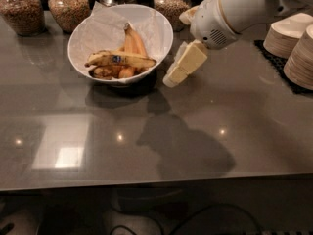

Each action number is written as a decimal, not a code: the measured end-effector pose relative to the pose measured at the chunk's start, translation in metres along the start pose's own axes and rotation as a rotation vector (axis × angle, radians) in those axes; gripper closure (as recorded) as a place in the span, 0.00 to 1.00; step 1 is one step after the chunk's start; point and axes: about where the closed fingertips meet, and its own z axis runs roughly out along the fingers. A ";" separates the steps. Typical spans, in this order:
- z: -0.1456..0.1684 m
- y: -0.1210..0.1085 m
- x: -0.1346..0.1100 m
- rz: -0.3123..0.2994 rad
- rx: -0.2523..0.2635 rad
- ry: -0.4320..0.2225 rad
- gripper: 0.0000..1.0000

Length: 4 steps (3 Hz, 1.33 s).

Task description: Pick banana from white bowl

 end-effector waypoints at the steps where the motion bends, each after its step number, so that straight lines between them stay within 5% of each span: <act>1: 0.024 -0.010 -0.033 -0.024 -0.007 -0.102 0.05; 2: 0.044 -0.015 -0.058 -0.038 -0.023 -0.169 0.22; 4: 0.080 -0.011 -0.076 -0.057 -0.057 -0.193 0.29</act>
Offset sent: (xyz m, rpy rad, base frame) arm 0.0454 0.0979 0.0165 0.2095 -0.0621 0.1350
